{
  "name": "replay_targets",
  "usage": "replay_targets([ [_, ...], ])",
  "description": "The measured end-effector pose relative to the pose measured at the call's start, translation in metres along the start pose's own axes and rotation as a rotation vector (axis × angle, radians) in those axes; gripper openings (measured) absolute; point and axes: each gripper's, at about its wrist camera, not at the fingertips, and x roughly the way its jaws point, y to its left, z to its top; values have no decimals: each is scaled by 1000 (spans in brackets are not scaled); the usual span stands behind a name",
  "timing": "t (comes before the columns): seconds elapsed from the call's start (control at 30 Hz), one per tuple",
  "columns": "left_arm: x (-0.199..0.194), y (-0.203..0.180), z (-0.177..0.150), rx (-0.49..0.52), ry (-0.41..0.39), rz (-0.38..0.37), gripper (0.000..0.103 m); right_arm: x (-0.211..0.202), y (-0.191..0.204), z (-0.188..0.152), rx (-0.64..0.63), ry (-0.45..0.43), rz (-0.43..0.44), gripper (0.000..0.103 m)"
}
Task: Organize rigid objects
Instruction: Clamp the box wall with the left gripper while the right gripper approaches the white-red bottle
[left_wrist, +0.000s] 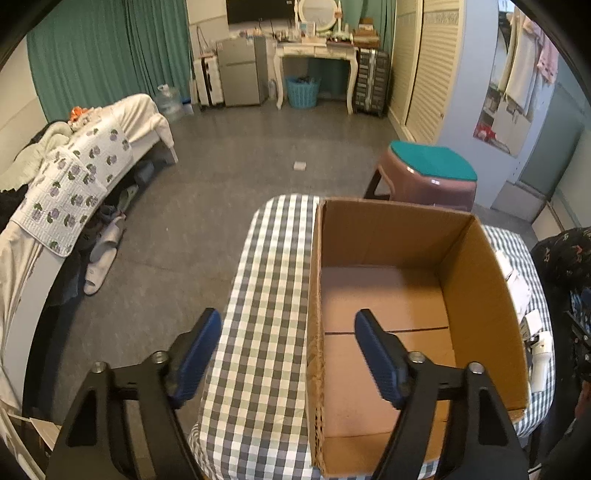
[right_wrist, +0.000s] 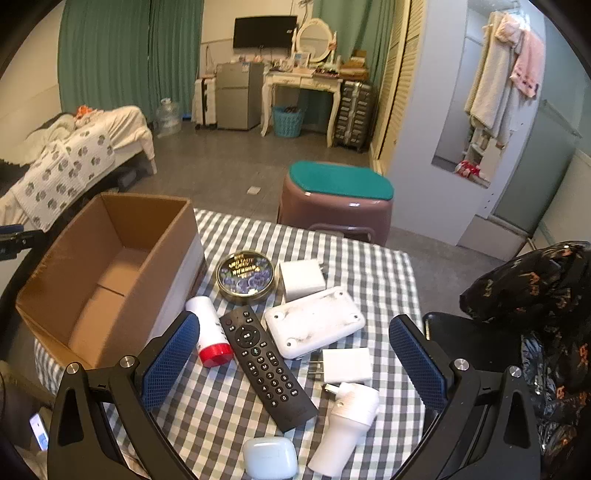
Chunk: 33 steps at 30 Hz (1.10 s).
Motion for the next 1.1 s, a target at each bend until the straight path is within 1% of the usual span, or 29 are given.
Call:
replay_targets([
  [0.13,14,-4,-2,38,52,5,64,21,2,1,-18,32,9,103],
  [0.2,20,-5,-3,46,83,7,52,29,3,1,-19,46,19,103],
  [0.3,28,-8,-5,60,122,-1,47,38,6,0,-26,57,38,103],
  [0.4,30,-12,-6,72,136,-25,30,43,11,0,-41,58,55,103],
  [0.43,30,-14,-6,80,136,-28,28,45,12,-1,-47,58,59,103],
  [0.5,31,-20,-8,98,142,-44,13,50,16,-1,-64,62,67,103],
  [0.7,30,-22,-8,111,140,-46,11,62,26,-2,-118,68,104,103],
  [0.8,31,-22,-5,112,143,-46,11,69,32,-3,-157,77,144,103],
  [0.83,31,-22,-4,111,143,-46,11,71,35,-4,-181,81,166,100],
  [0.87,32,-21,-5,110,143,-44,11,74,39,-4,-205,90,187,91],
  [0.9,32,-21,-5,112,143,-43,11,78,42,-5,-229,99,209,85],
  [0.93,33,-21,-4,113,143,-44,11,80,45,-5,-244,106,226,77],
  [0.97,33,-20,-4,111,143,-45,11,83,48,-6,-257,113,243,73],
  [1.0,33,-22,-4,109,144,-46,11,87,51,-7,-270,121,256,71],
  [1.07,34,-23,-4,108,145,-46,11,92,57,-9,-299,136,280,62],
  [1.1,34,-23,-4,109,145,-45,11,95,60,-10,-311,143,288,60],
])
